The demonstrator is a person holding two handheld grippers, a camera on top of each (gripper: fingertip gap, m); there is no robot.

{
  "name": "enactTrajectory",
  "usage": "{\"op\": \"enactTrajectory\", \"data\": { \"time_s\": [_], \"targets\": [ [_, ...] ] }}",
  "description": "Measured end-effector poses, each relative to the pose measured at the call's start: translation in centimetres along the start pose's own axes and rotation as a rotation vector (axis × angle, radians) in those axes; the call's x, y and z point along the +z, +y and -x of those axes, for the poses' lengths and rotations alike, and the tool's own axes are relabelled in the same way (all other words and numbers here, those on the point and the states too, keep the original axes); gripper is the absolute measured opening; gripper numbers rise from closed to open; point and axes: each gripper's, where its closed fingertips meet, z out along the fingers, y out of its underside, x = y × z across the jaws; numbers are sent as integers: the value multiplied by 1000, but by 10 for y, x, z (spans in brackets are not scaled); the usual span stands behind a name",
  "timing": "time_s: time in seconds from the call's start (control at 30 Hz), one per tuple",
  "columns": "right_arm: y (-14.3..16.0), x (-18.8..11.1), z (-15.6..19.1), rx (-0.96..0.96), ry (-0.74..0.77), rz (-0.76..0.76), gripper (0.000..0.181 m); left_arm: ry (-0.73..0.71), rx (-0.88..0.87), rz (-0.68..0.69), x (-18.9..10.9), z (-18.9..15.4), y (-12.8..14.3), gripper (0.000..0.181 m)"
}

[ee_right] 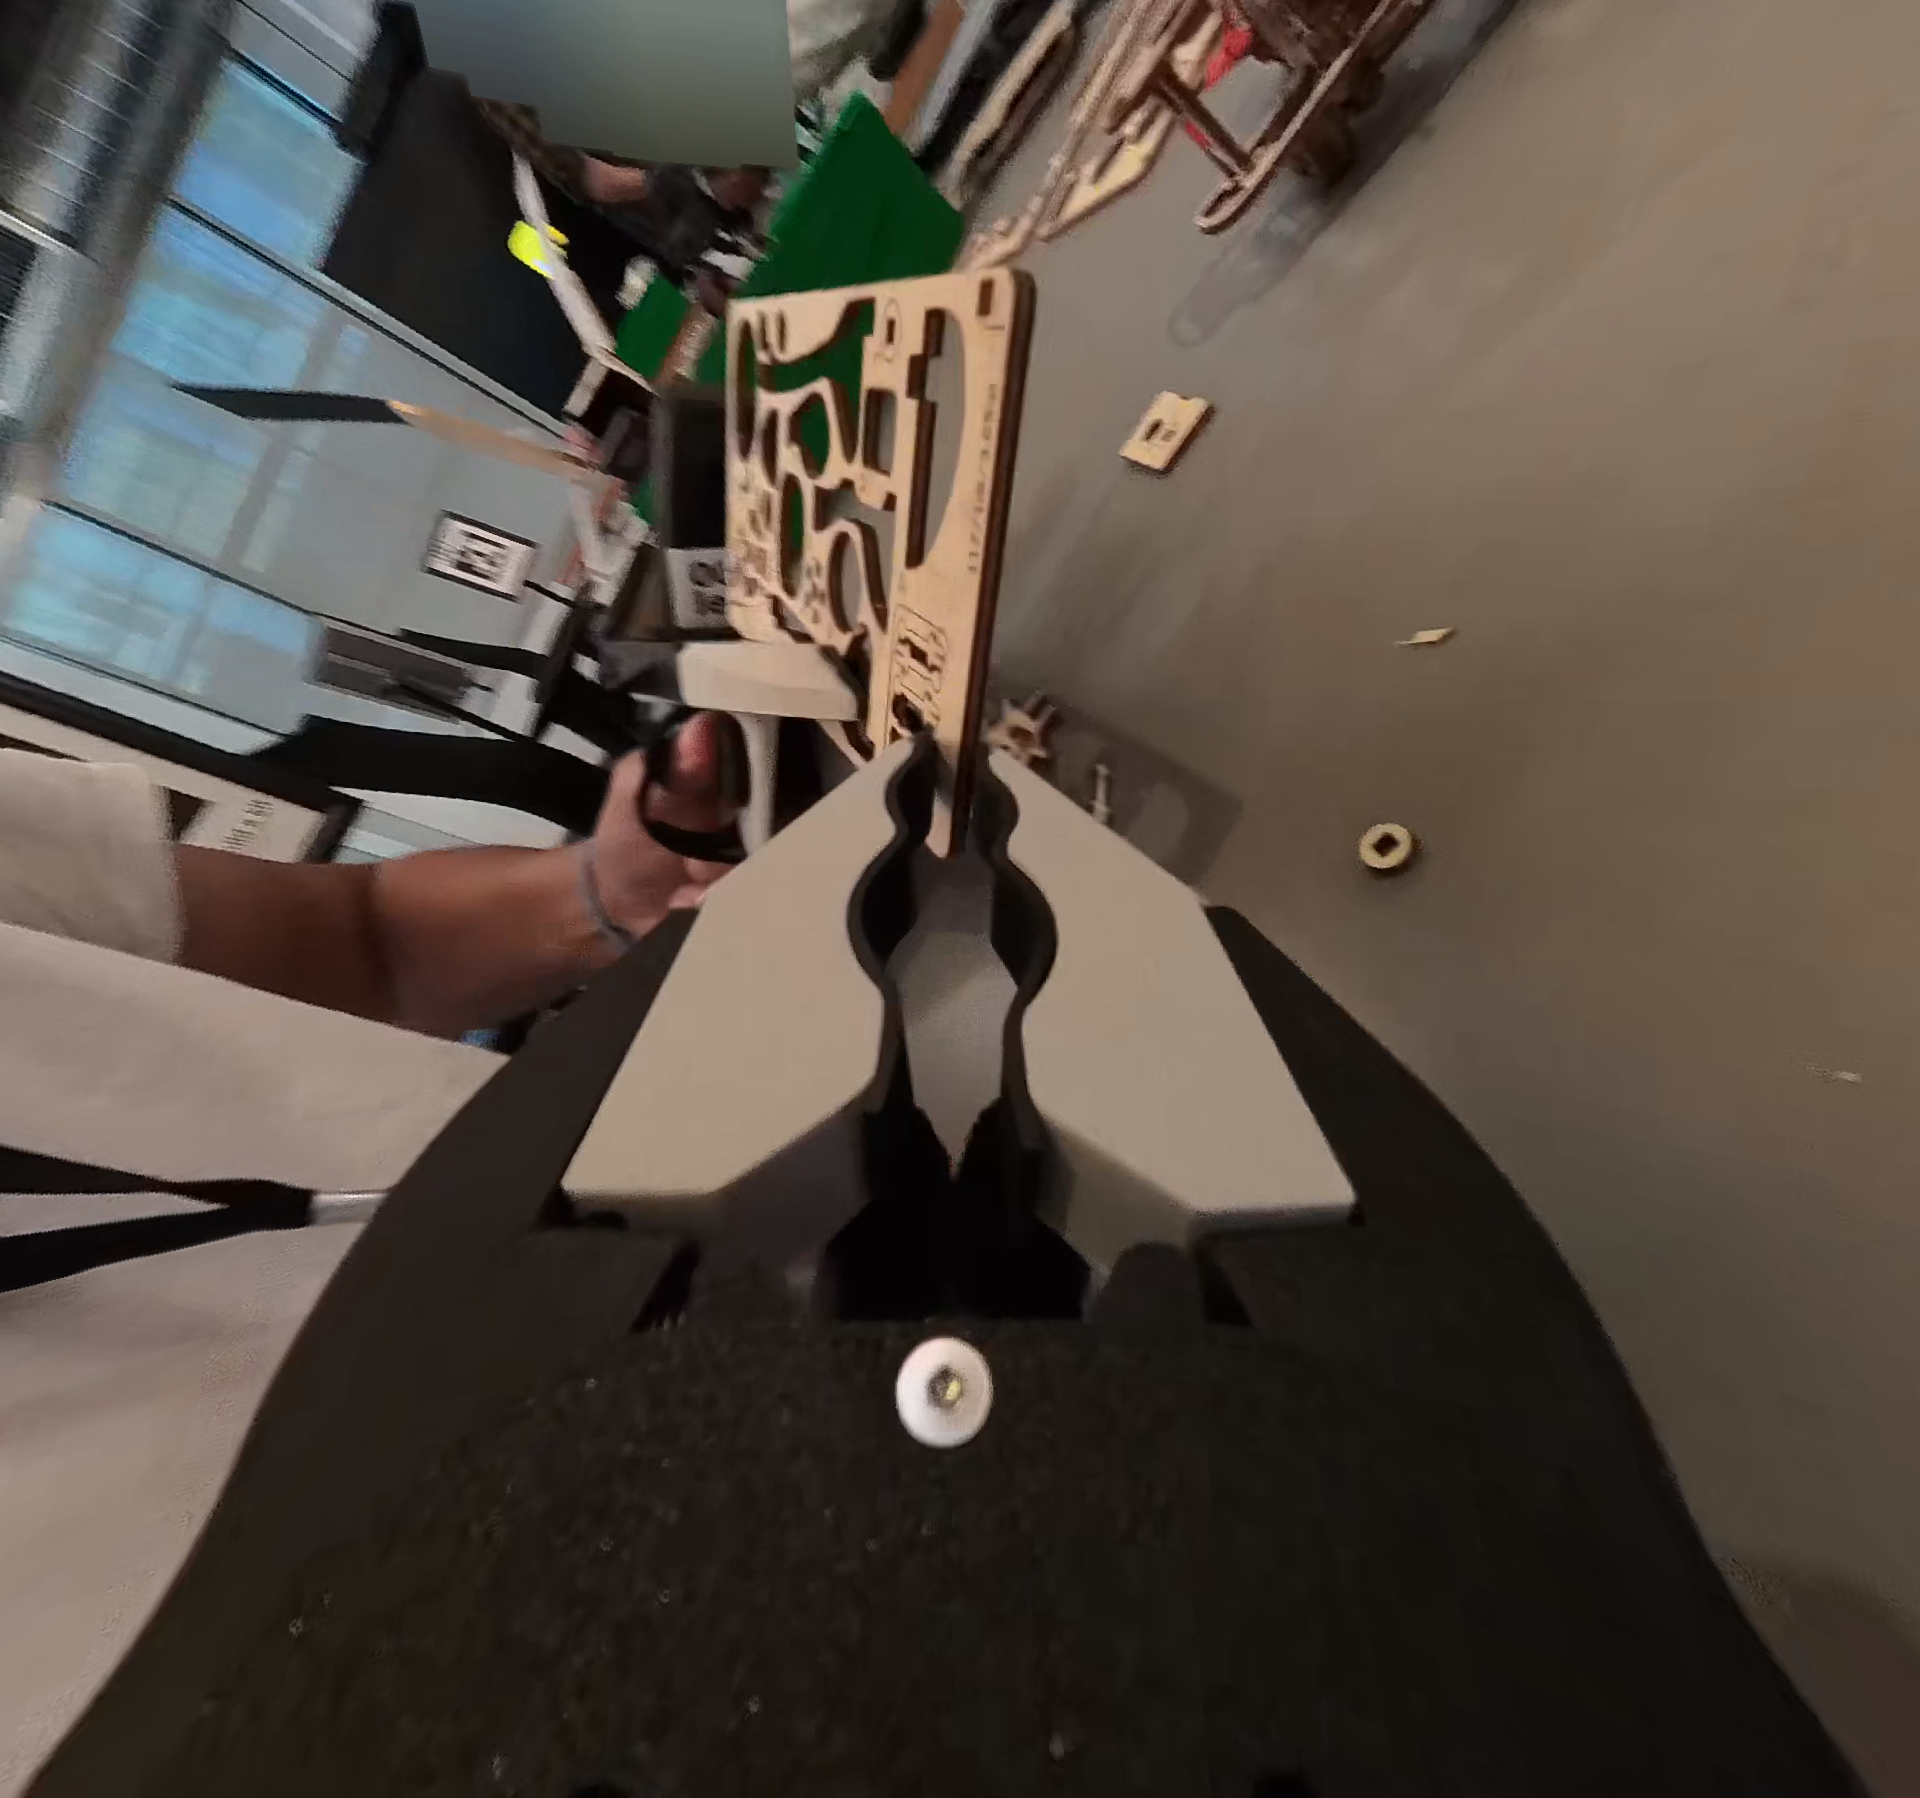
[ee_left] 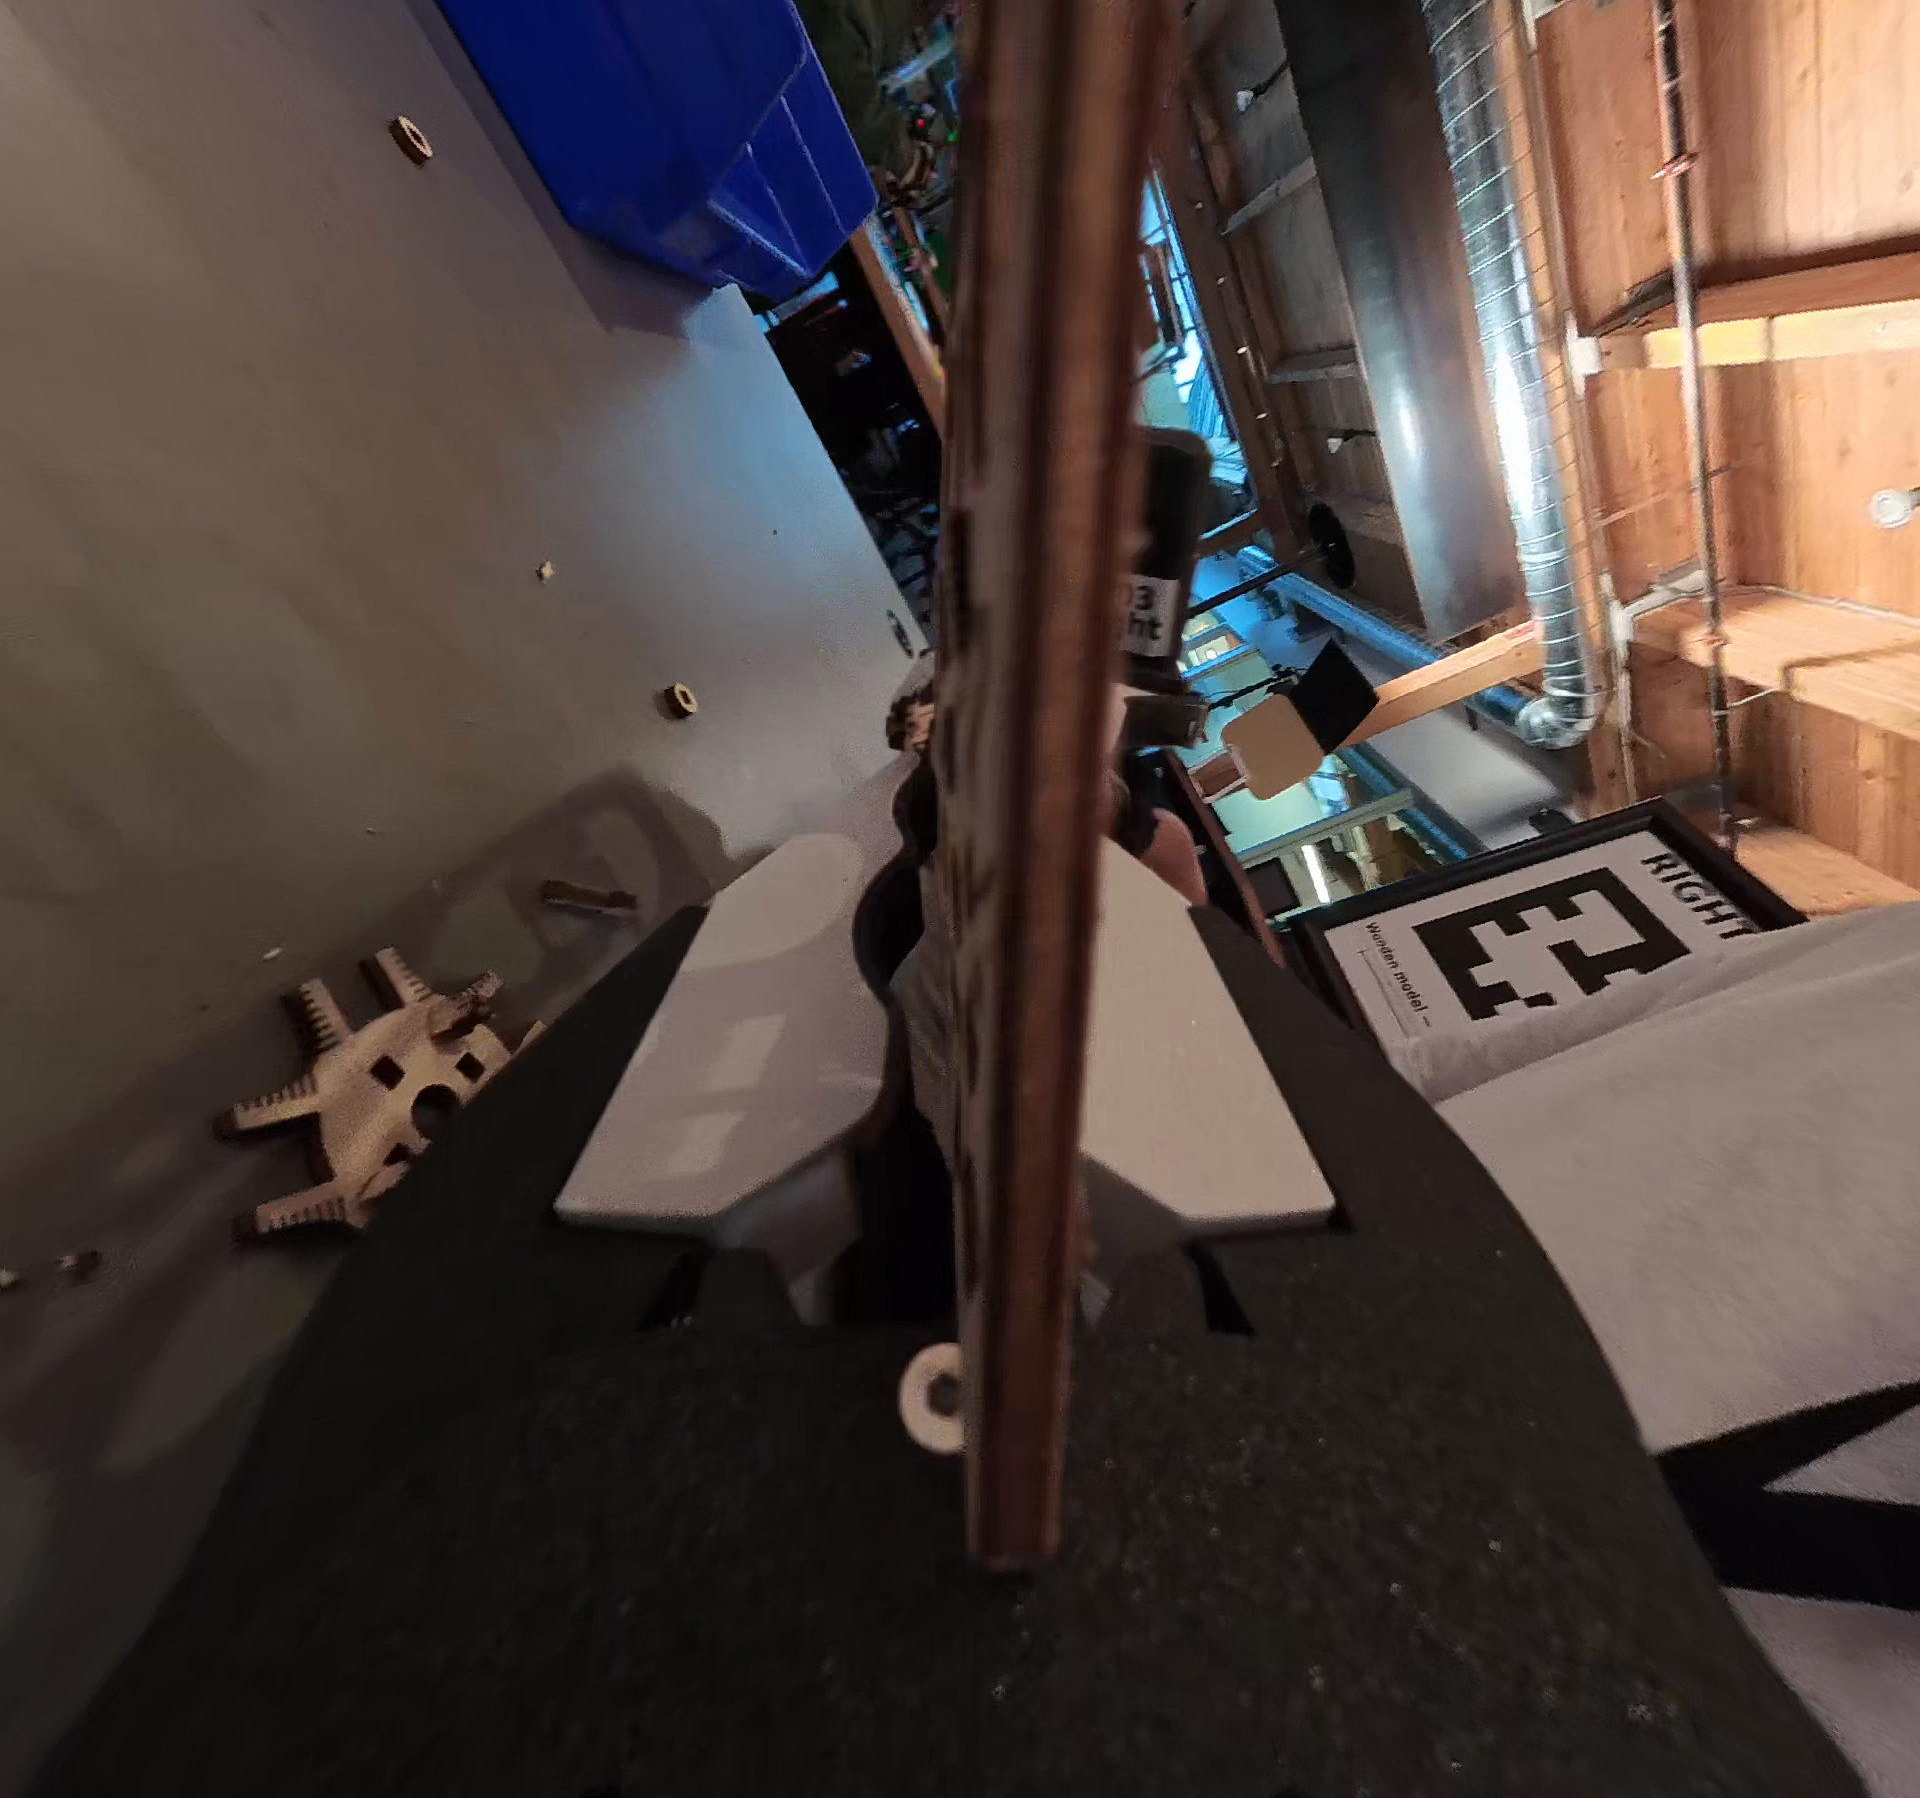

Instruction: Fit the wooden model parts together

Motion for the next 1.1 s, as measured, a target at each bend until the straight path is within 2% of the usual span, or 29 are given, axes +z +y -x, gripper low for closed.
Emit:
{"op": "enactTrajectory", "data": {
  "time_s": [0.13, 0.23, 0.33, 0.4, 0.47, 0.53, 0.63, 0.7, 0.8, 0.83, 0.9, 0.97, 1.1],
  "targets": [
    [3, 0, -12, -131, 215, 31, 7, -96, 101, 4, 3, 5, 4, 0],
    [6, 0, -22, -148, 349, 46, 8, -169, 184, 11, 6, 9, 7, 0],
    [5, 0, -24, -192, 404, 41, 10, -199, 222, 2, 8, 10, 7, 2],
    [1, 0, -16, -189, 299, 17, 11, -165, 180, -18, 5, 8, 2, 0],
    [-5, -5, -3, -100, 123, -28, 11, -92, 115, -42, 4, 0, -3, 0],
    [-15, -15, 4, -17, -6, -88, 22, -7, 54, -89, 1, -12, -13, 0],
    [-32, -31, 20, 6, -157, -159, 26, 71, -14, -117, -3, -23, -23, 0],
    [-36, -33, 29, -79, -190, -171, 28, 111, -61, -132, -5, -27, -29, 0],
    [-28, -24, 28, -357, -103, -162, 28, 207, -150, -142, -8, -41, -34, 0],
    [-27, -20, 33, -455, -98, -182, 31, 245, -183, -142, -8, -47, -35, 0],
    [-36, -18, 50, -614, -132, -314, 42, 318, -243, -126, -7, -60, -34, 0],
    [-42, -20, 66, -698, -161, -402, 39, 358, -274, -123, -7, -68, -33, 0],
    [-46, -21, 88, -728, -246, -458, 32, 442, -358, -106, -9, -79, -32, 0]
  ]
}}
